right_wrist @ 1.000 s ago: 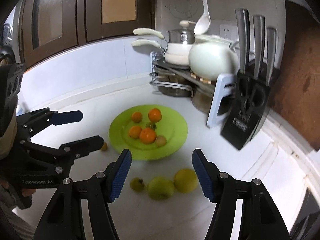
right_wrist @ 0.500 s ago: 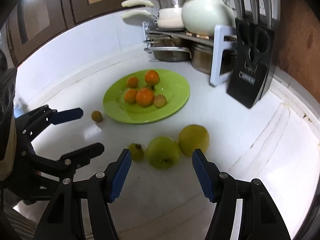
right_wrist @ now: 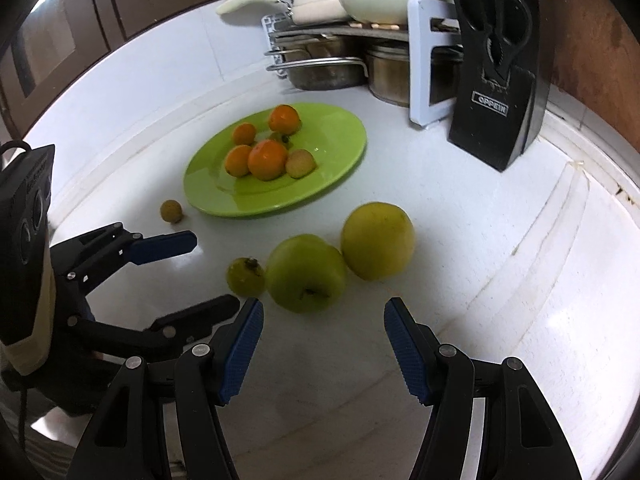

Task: Organize fruits
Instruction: 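Close the left tool on the green tomato while the right tool closes on the green apple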

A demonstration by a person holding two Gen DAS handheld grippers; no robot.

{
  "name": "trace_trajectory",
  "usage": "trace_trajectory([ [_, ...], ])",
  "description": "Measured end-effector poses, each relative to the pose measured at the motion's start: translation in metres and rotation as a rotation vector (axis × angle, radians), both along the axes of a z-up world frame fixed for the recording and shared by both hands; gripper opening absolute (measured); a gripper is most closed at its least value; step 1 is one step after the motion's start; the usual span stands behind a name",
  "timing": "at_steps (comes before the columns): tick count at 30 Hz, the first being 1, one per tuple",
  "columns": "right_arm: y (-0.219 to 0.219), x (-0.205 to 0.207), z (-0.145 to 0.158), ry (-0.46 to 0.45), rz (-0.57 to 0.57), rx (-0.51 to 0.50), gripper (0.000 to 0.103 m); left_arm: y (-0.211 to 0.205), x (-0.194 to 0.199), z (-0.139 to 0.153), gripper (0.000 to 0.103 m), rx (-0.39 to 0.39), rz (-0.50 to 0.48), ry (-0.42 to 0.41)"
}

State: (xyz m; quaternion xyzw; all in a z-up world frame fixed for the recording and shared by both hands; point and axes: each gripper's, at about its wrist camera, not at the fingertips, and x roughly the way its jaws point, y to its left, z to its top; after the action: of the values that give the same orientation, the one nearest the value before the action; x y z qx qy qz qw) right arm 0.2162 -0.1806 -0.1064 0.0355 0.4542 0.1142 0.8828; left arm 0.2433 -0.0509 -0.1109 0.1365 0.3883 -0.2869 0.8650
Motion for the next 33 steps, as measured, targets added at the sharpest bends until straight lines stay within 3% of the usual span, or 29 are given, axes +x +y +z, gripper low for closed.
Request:
trace_trajectory([
  [15,0.002,0.007,-0.007,0.015,0.006,0.053,0.064,-0.009,0.010,-0.009,0.030,-0.029,-0.028,0.054],
  [33,0.017,0.030,-0.017,0.027,0.022,0.093,0.064,0.020,0.016,0.000,0.030,-0.053,0.112,0.042],
])
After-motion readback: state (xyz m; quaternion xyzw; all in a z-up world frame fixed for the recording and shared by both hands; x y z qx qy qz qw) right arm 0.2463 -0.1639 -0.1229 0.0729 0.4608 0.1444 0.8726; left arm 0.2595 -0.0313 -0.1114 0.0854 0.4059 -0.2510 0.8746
